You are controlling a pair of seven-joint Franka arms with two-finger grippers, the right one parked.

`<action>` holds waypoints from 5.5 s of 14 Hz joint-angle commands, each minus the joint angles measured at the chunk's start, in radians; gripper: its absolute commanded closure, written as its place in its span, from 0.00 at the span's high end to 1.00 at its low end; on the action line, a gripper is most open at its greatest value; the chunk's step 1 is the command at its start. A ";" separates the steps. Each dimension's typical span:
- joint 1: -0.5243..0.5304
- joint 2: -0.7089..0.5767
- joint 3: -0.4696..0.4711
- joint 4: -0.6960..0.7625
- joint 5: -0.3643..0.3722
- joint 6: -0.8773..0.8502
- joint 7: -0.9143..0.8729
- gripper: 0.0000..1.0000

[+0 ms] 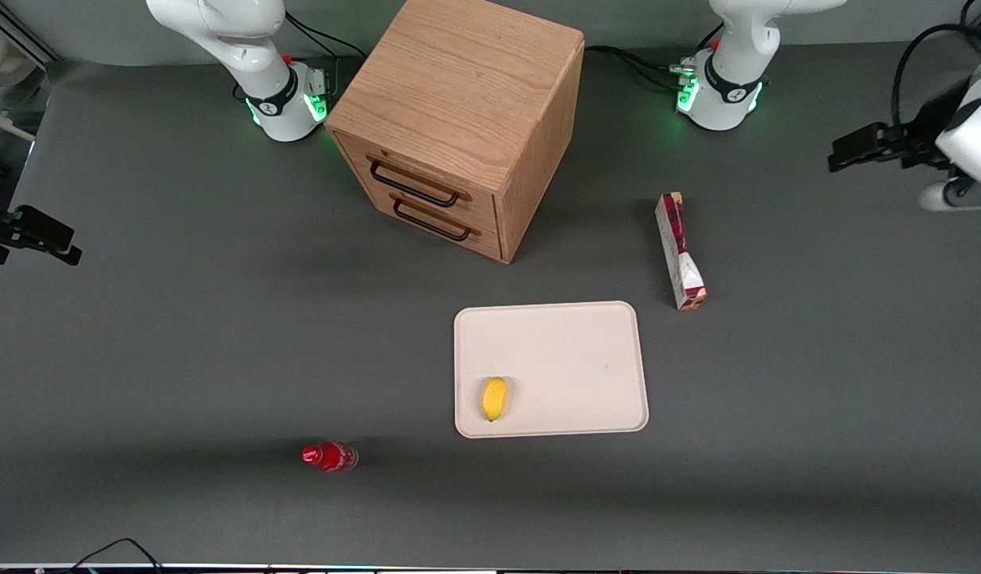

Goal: Place red cookie box on tray
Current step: 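Reach the left gripper down and grasp the upright red-and-white cookie box, then lift the cookie box with the left gripper and carry it over the tray, then lower the cookie box onto the tray beside the lemon, then open the left gripper and withdraw it up away from the tray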

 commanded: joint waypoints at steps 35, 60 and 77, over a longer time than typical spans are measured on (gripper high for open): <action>-0.012 0.083 -0.221 -0.340 0.090 0.527 -0.248 0.00; -0.044 0.719 -0.408 0.082 0.381 0.664 -0.485 1.00; -0.026 -0.226 0.068 -0.351 0.081 0.136 0.189 1.00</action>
